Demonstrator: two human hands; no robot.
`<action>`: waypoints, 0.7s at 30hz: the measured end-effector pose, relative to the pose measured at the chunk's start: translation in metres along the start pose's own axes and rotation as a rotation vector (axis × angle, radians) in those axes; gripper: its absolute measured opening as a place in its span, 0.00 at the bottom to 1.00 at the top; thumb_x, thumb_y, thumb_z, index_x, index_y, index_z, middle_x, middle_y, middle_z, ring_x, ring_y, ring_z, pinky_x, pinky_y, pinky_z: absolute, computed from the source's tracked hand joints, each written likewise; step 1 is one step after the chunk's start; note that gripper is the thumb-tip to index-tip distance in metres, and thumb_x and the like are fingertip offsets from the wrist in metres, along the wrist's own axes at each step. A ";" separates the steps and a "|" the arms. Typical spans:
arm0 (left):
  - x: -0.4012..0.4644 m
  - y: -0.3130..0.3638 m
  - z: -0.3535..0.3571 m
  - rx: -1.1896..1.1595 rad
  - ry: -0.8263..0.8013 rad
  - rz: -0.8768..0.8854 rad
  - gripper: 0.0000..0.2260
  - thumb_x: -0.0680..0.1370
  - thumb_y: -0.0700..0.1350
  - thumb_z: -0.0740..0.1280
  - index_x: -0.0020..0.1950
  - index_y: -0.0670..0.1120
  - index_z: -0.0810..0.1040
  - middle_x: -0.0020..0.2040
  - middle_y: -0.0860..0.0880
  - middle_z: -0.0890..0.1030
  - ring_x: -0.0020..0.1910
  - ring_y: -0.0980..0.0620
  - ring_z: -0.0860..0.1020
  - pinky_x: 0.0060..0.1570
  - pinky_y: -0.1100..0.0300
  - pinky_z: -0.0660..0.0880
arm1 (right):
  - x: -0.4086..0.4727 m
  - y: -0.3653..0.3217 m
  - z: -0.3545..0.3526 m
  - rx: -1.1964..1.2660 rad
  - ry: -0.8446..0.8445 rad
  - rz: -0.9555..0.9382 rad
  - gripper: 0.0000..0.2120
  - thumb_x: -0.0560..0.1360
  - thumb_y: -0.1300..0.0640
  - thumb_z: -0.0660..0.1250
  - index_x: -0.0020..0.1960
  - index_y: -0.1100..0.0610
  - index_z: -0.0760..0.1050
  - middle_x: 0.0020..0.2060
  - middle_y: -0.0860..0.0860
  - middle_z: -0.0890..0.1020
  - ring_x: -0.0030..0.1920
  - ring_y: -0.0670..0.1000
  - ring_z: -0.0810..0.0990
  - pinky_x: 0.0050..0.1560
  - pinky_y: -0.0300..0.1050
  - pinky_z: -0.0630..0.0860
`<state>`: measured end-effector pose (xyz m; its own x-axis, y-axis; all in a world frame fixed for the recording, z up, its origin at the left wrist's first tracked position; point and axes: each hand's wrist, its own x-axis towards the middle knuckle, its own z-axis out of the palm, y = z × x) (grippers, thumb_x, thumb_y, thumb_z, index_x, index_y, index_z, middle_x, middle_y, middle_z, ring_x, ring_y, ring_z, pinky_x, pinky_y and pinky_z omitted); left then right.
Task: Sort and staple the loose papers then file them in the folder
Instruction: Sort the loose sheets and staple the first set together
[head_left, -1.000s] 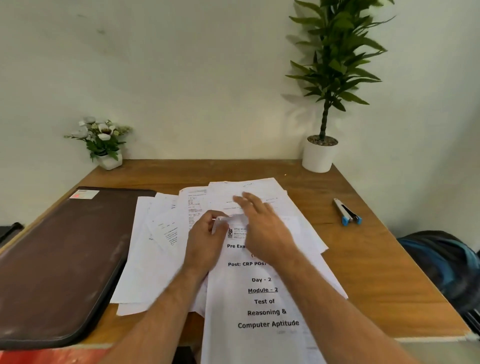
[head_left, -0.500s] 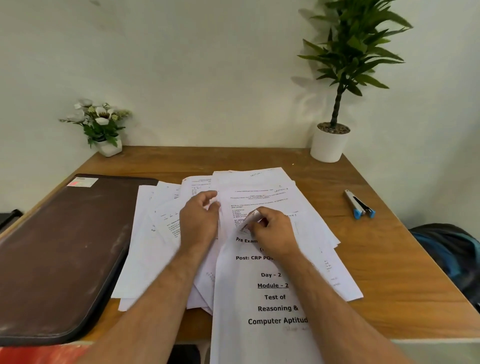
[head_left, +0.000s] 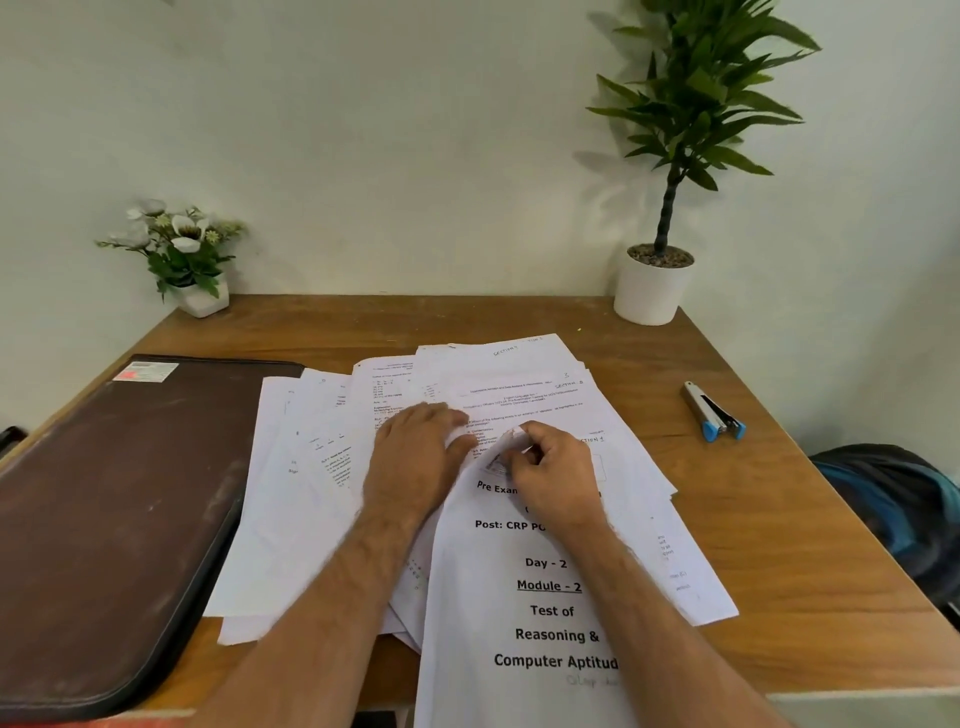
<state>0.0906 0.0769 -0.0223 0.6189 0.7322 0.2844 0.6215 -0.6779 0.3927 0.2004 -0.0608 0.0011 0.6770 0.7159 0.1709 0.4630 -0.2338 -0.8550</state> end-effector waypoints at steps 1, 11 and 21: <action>-0.001 0.000 0.001 -0.018 -0.027 -0.018 0.31 0.79 0.64 0.64 0.78 0.50 0.67 0.75 0.49 0.72 0.75 0.49 0.67 0.75 0.51 0.60 | 0.000 0.000 0.001 -0.013 0.003 -0.012 0.12 0.72 0.64 0.66 0.33 0.52 0.73 0.24 0.40 0.74 0.26 0.43 0.70 0.28 0.32 0.65; -0.010 0.005 -0.007 -0.020 0.030 0.189 0.22 0.82 0.57 0.62 0.75 0.54 0.72 0.73 0.49 0.75 0.75 0.51 0.66 0.75 0.55 0.57 | -0.003 -0.006 0.003 -0.049 -0.017 -0.066 0.12 0.74 0.62 0.67 0.47 0.44 0.75 0.32 0.42 0.79 0.32 0.40 0.78 0.36 0.35 0.73; -0.017 0.007 -0.009 -0.342 0.107 0.258 0.19 0.76 0.51 0.57 0.57 0.50 0.85 0.53 0.53 0.85 0.54 0.54 0.78 0.55 0.58 0.73 | -0.004 -0.006 0.000 -0.049 0.124 0.075 0.12 0.74 0.61 0.62 0.53 0.48 0.76 0.42 0.48 0.84 0.45 0.52 0.82 0.46 0.48 0.81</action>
<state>0.0803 0.0603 -0.0163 0.6685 0.5567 0.4932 0.2474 -0.7918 0.5584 0.1953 -0.0625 0.0053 0.7749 0.6090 0.1694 0.4337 -0.3173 -0.8433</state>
